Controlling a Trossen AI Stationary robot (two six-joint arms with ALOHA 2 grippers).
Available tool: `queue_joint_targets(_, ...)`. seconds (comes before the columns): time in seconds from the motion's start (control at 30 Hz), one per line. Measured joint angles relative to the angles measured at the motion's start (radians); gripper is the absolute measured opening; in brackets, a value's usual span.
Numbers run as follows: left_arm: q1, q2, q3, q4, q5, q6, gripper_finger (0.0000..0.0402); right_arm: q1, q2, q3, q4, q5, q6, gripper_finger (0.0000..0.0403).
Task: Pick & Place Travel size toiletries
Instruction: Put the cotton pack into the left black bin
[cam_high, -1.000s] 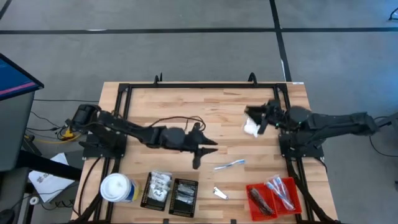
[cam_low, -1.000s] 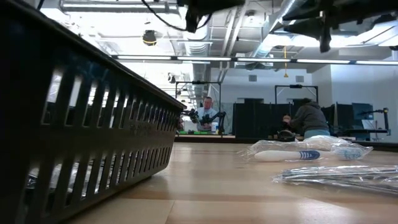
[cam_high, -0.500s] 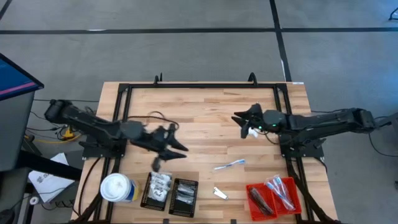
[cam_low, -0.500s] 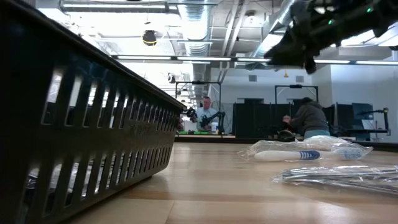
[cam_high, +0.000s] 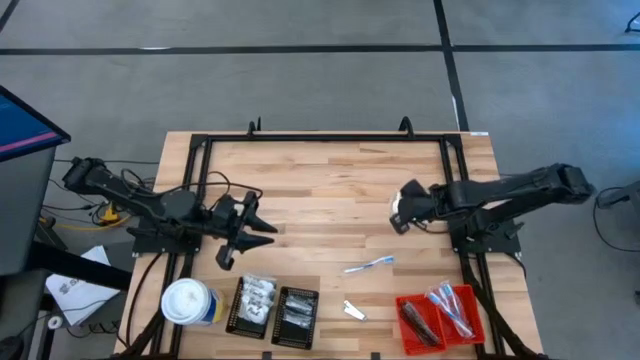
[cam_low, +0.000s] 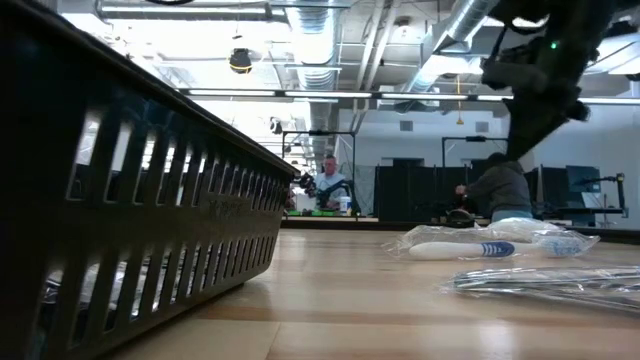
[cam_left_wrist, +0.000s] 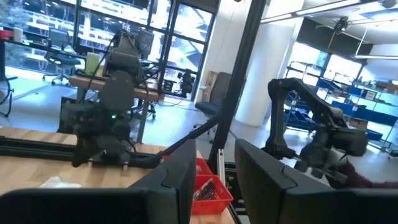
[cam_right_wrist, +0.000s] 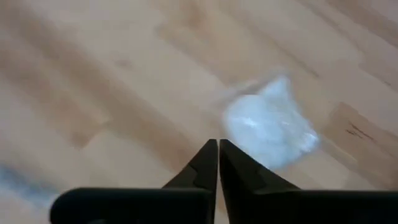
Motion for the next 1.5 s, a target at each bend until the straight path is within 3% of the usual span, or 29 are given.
queue_joint_targets(0.23, 0.0, 0.002, 0.0, 0.024, 0.0, 0.001, 0.0104, 0.119, 0.101, 0.087, -0.02, -0.013, -0.293, 0.0018)
queue_joint_targets(0.4, -0.014, 0.002, 0.0, 0.037, 0.016, -0.001, 0.0104, 0.123, 0.191, 0.088, -0.025, -0.095, -0.312, 0.0044)
queue_joint_targets(0.63, -0.042, 0.002, 0.0, 0.049, 0.016, 0.006, 0.0104, 0.128, 0.355, 0.088, -0.137, -0.086, -0.23, 0.0149)
queue_joint_targets(0.8, -0.042, 0.002, 0.0, 0.052, 0.016, 0.009, 0.0104, 0.127, 0.443, 0.087, -0.199, 0.007, -0.178, 0.0236)
queue_joint_targets(0.9, -0.042, 0.002, 0.0, 0.056, 0.016, 0.009, 0.0104, 0.121, 0.483, 0.087, -0.225, 0.067, -0.167, 0.0264)
queue_joint_targets(1.07, -0.042, 0.002, 0.0, 0.057, 0.016, 0.009, 0.0104, 0.121, 0.541, 0.087, -0.227, 0.167, -0.167, 0.027)
queue_joint_targets(1.5, -0.042, 0.002, 0.0, 0.061, 0.016, 0.009, 0.0104, 0.074, 0.679, 0.087, -0.215, 0.223, -0.169, 0.027)
